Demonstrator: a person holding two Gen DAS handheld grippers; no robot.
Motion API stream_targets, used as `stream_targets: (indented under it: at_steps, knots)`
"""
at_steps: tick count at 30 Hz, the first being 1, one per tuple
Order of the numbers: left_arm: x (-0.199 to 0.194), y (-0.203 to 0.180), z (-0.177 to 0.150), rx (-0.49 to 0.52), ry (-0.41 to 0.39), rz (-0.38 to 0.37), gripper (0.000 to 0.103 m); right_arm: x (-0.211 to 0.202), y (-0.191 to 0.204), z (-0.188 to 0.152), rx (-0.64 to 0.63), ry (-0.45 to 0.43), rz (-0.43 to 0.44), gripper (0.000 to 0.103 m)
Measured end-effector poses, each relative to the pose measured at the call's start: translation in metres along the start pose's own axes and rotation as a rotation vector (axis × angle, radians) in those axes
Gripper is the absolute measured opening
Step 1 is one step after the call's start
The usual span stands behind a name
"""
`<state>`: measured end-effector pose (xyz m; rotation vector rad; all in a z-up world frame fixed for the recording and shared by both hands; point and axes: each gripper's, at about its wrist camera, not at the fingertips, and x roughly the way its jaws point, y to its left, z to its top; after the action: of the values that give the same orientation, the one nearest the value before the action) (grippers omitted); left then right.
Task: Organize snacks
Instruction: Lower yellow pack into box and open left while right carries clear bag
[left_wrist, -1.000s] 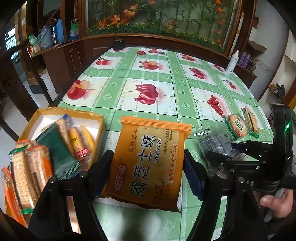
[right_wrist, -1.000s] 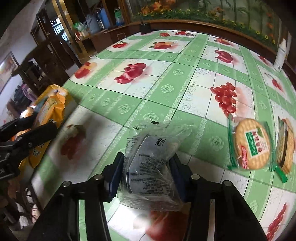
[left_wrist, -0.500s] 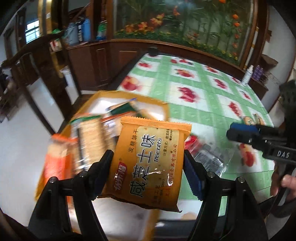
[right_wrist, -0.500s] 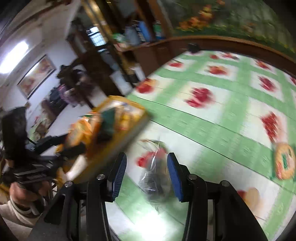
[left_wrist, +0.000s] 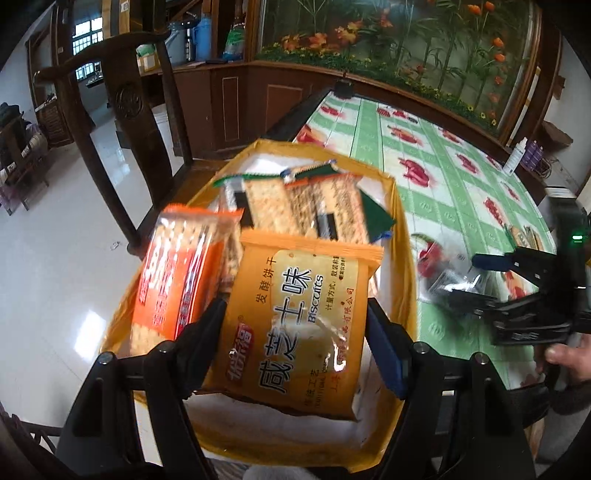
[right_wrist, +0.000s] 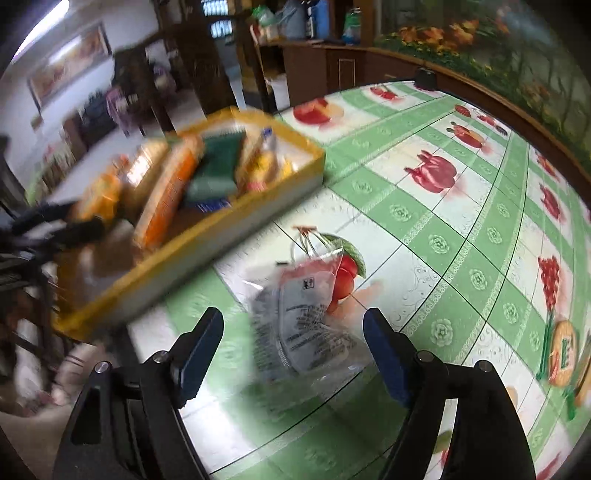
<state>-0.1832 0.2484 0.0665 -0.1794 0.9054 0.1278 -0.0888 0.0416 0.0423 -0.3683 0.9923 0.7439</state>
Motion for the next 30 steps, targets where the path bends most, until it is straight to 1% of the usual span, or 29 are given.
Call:
stream_targets:
  at_steps: [2,3,5,6,7,9,11,14,17,19,22,24,27,29,30]
  knots:
    - [0.000,0.003,-0.004,-0.001,0.006,0.006,0.075,0.015,-0.002,-0.003,0.015,0.036,0.024,0.066]
    - [-0.001,0.004,-0.005,-0.002,0.006,0.008,0.075,0.013,-0.001,-0.005,0.007,0.007,0.028,0.058]
    - [-0.002,0.008,-0.006,0.000,0.005,0.024,0.075,0.010,-0.004,-0.006,0.020,0.017,0.061,0.056]
    - [-0.003,0.009,-0.007,0.002,0.004,0.028,0.075,0.007,-0.006,-0.006,0.029,0.010,0.075,0.051]
    - [-0.003,0.010,-0.007,0.004,0.006,0.029,0.075,0.004,-0.010,-0.005,0.054,0.000,0.108,0.048]
    - [-0.003,0.012,-0.009,0.008,0.011,0.032,0.075,-0.003,-0.015,-0.004,0.089,-0.024,0.162,0.047]
    - [-0.003,0.012,-0.011,0.014,0.016,0.033,0.074,-0.009,-0.014,0.001,0.101,-0.048,0.189,0.046]
    - [-0.007,0.014,-0.013,0.009,0.011,0.036,0.074,-0.018,-0.003,0.011,0.103,-0.081,0.253,0.044]
    - [-0.009,0.014,-0.015,0.018,-0.007,0.072,0.074,-0.032,0.008,0.022,0.098,-0.129,0.326,0.039]
    - [-0.007,0.017,-0.016,0.014,-0.009,0.088,0.074,-0.040,0.014,0.031,0.089,-0.157,0.362,0.038]
    - [-0.001,0.019,-0.016,0.004,0.006,0.087,0.072,-0.038,0.026,0.044,0.061,-0.163,0.350,0.038]
    - [-0.002,0.019,-0.015,0.001,-0.003,0.087,0.072,-0.032,0.026,0.047,0.069,-0.154,0.346,0.039]
    - [-0.002,0.015,-0.014,0.015,-0.014,0.096,0.072,-0.020,0.017,0.041,0.089,-0.111,0.307,0.039]
    - [0.000,0.008,-0.014,0.045,-0.022,0.117,0.072,-0.015,0.011,0.032,0.103,-0.081,0.302,0.041]
    - [0.000,0.005,-0.015,0.058,-0.024,0.124,0.072,-0.014,0.009,0.029,0.103,-0.072,0.290,0.046]
